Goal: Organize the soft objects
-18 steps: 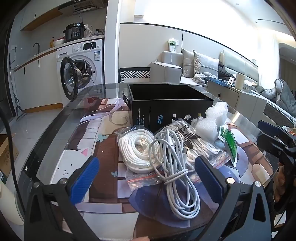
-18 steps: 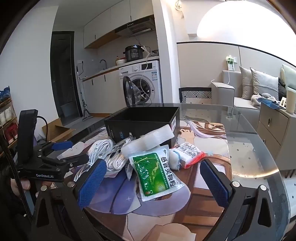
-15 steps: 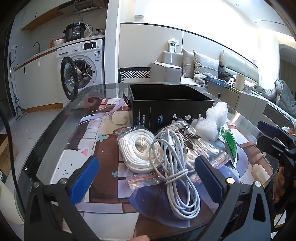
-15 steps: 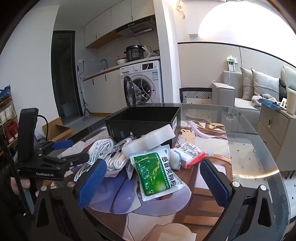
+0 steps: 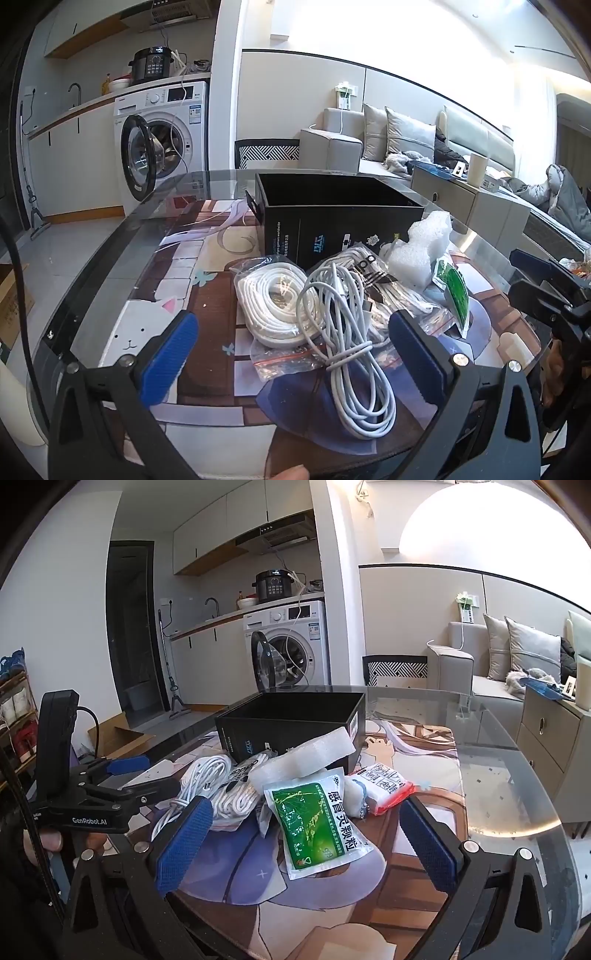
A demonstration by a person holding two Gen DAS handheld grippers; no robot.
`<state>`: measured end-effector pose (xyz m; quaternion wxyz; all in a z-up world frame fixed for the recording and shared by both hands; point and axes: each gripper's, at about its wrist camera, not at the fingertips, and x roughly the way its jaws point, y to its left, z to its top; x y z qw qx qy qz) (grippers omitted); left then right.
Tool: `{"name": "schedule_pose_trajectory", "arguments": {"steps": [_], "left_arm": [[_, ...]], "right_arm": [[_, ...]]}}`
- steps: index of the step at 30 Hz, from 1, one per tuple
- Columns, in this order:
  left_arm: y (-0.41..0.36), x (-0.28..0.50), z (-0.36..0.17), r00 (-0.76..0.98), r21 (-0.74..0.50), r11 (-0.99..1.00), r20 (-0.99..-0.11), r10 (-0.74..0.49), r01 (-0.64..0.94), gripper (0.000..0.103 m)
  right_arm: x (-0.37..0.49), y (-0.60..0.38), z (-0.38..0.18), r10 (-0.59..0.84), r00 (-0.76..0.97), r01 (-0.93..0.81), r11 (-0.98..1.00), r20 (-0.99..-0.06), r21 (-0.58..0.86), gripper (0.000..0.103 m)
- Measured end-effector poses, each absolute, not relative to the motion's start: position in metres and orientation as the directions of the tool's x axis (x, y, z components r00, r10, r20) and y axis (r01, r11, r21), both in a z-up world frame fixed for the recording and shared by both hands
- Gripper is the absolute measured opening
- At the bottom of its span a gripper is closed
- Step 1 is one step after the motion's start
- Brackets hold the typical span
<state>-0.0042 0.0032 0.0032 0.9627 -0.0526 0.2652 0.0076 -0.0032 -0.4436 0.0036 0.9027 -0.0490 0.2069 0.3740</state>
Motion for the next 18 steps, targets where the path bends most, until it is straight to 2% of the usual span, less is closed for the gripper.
{"name": "schedule_pose_trajectory", "arguments": {"steps": [18], "left_arm": [[0.0038, -0.0072, 0.0057, 0.883, -0.102, 0.993, -0.469, 0.001, -0.055, 0.103]], "right_arm": [[-0.0018, -0.4434, 0.0010, 0.657, 0.630, -0.700, 0.711, -0.415, 0.063, 0.103]]}}
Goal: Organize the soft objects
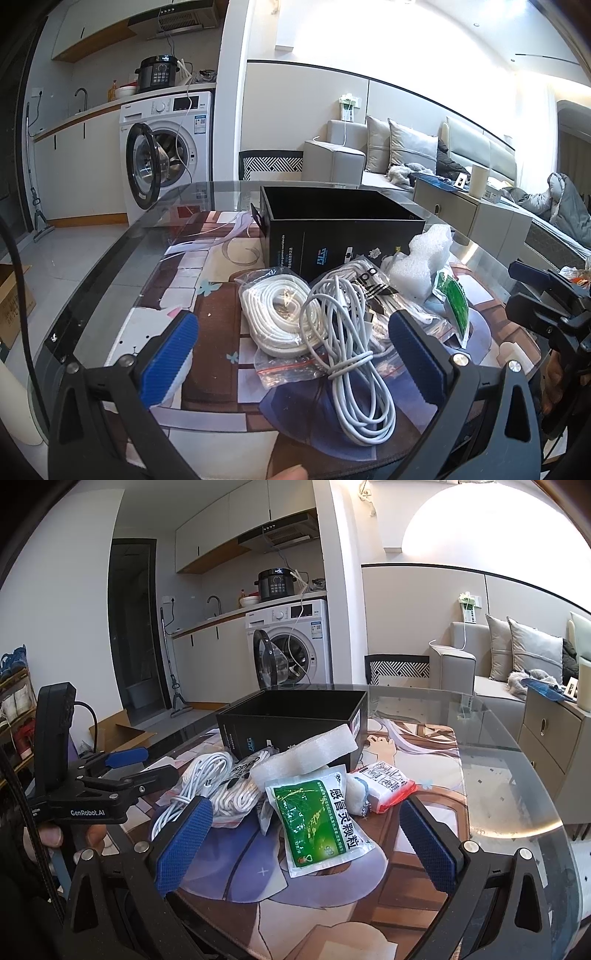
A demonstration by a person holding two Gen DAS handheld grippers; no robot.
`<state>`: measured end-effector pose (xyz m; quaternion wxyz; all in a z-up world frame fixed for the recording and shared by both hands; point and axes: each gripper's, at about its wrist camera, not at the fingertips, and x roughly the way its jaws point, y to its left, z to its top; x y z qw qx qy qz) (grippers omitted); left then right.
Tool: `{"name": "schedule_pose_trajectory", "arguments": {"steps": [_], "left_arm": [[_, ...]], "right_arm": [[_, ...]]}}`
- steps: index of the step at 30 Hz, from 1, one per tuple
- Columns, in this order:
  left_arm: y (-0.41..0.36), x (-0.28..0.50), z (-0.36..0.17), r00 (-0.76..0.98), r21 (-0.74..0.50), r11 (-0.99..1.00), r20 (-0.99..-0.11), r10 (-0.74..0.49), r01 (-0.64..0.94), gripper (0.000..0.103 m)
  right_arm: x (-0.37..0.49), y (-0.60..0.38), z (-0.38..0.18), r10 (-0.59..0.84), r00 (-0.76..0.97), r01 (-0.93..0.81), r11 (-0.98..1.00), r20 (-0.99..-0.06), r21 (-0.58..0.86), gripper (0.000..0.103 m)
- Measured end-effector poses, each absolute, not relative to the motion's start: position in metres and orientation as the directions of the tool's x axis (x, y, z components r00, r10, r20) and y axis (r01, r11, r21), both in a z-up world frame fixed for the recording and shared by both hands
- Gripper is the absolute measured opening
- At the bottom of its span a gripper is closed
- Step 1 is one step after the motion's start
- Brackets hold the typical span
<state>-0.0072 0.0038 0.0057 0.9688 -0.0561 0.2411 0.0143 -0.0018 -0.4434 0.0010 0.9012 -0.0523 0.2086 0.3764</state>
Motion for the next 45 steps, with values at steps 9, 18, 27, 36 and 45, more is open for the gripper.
{"name": "schedule_pose_trajectory", "arguments": {"steps": [9, 18, 27, 36, 45], "left_arm": [[0.0047, -0.0078, 0.0055, 0.886, -0.102, 0.993, -0.463, 0.003, -0.057, 0.103], [0.0049, -0.0088, 0.0059, 0.890, -0.100, 0.993, -0.456, 0.006, -0.058, 0.103], [0.0054, -0.0093, 0.0066, 0.892, -0.099, 0.993, -0.452, 0.008, -0.059, 0.103], [0.0057, -0.0098, 0.0069, 0.893, -0.100, 0.993, -0.450, 0.007, -0.058, 0.103], [0.0094, -0.0098, 0.0089, 0.893, -0.106, 0.993, -0.451, 0.003, -0.057, 0.103]], "right_arm": [[-0.0021, -0.4431, 0.0007, 0.656, 0.629, -0.701, 0.711, -0.417, 0.062, 0.103], [-0.0035, -0.4440, 0.0001, 0.657, 0.627, -0.703, 0.708, -0.418, 0.058, 0.103], [-0.0035, -0.4437, 0.0002, 0.657, 0.628, -0.704, 0.708, -0.417, 0.057, 0.103], [-0.0035, -0.4432, 0.0002, 0.657, 0.628, -0.704, 0.708, -0.418, 0.055, 0.103], [-0.0037, -0.4439, -0.0007, 0.653, 0.629, -0.701, 0.711, -0.422, 0.054, 0.103]]}}
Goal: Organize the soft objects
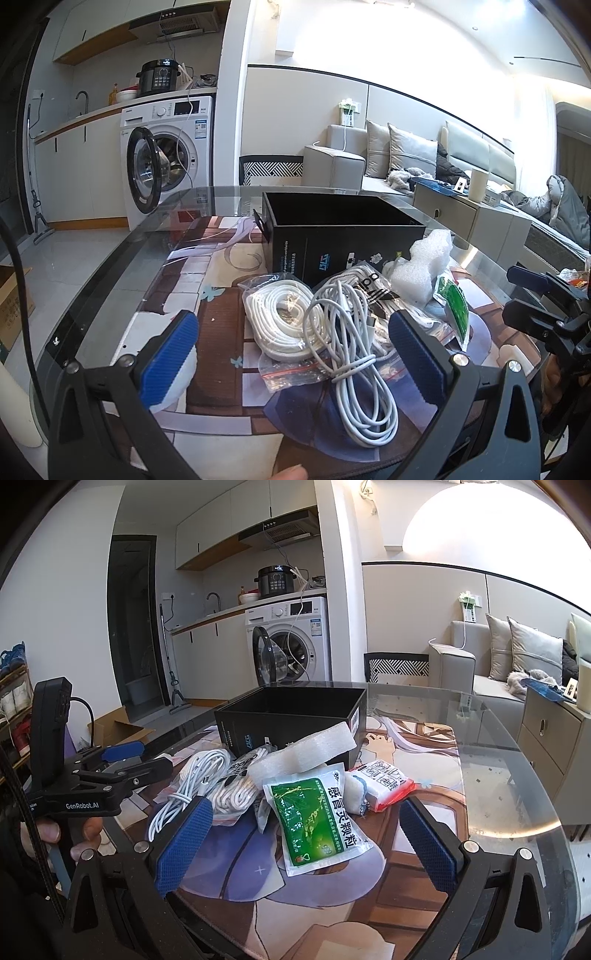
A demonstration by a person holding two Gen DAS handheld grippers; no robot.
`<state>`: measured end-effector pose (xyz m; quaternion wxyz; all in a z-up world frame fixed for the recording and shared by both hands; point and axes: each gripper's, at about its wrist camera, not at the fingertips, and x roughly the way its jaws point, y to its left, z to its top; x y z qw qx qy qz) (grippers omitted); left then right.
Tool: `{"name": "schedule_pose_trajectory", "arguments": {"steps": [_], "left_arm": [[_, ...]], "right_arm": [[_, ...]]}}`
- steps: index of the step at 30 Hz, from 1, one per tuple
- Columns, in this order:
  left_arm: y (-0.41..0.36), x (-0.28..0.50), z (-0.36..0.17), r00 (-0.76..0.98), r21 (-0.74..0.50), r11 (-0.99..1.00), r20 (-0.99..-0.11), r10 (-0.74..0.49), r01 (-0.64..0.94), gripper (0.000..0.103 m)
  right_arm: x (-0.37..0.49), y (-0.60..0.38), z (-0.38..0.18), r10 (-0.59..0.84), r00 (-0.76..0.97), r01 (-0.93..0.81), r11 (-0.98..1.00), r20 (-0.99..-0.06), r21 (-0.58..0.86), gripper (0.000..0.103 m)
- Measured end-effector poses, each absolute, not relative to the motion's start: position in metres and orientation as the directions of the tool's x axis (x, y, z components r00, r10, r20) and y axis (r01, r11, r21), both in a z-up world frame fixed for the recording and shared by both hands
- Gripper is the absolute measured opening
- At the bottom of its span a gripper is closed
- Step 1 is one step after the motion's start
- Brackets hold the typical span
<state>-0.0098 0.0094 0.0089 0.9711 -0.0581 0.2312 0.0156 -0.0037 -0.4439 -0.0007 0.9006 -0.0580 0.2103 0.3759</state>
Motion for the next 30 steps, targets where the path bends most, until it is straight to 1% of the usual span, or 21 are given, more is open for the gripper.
{"name": "schedule_pose_trajectory", "arguments": {"steps": [22, 30], "left_arm": [[0.008, -0.010, 0.009, 0.896, -0.094, 0.994, -0.444, 0.004, -0.051, 0.103], [0.001, -0.011, 0.010, 0.898, -0.075, 0.997, -0.440, -0.009, -0.027, 0.103]], "right_arm": [[0.003, -0.446, 0.001, 0.644, 0.629, -0.700, 0.713, -0.435, 0.044, 0.103], [0.008, -0.441, 0.001, 0.619, 0.625, -0.699, 0.715, -0.475, 0.012, 0.103]]}}
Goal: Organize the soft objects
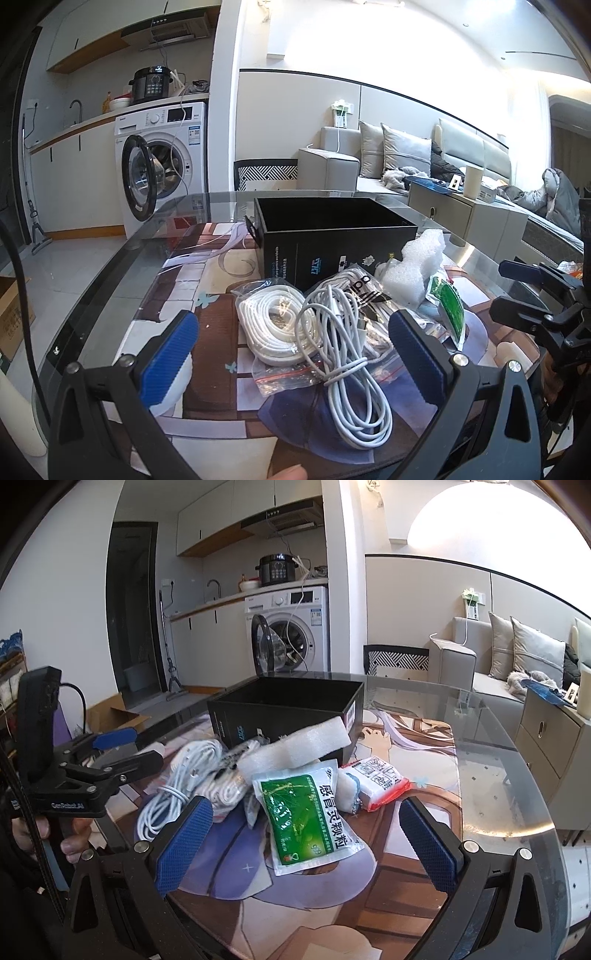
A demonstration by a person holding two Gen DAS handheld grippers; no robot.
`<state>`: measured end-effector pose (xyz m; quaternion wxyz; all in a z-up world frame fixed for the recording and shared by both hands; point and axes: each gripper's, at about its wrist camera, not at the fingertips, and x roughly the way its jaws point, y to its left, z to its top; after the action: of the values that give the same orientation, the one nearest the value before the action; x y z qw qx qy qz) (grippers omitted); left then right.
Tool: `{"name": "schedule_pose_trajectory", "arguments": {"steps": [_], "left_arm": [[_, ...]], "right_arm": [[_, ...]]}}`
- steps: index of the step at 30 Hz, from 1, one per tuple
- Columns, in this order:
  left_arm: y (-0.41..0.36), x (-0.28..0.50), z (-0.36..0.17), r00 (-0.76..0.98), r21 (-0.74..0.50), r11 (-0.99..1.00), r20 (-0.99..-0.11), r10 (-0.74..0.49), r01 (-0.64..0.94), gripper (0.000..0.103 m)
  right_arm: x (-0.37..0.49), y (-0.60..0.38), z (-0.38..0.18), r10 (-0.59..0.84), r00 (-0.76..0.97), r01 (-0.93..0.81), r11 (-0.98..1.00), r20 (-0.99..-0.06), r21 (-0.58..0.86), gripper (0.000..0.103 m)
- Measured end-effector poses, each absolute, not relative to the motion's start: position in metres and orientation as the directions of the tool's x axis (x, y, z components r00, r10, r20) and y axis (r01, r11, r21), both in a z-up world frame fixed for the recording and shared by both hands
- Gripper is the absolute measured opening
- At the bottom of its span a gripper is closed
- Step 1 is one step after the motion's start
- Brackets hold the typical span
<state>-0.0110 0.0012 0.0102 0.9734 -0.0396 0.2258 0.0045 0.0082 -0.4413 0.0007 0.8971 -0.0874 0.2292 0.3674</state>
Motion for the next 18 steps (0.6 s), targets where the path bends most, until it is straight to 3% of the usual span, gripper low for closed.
{"name": "schedule_pose_trajectory", "arguments": {"steps": [18], "left_arm": [[-0.006, 0.009, -0.002, 0.857, -0.074, 0.997, -0.511, -0.061, 0.027, 0.103]], "right_arm": [[0.045, -0.433, -0.016, 0.556, 0.556, -0.688, 0.725, -0.617, 0.034, 0.103]]}}
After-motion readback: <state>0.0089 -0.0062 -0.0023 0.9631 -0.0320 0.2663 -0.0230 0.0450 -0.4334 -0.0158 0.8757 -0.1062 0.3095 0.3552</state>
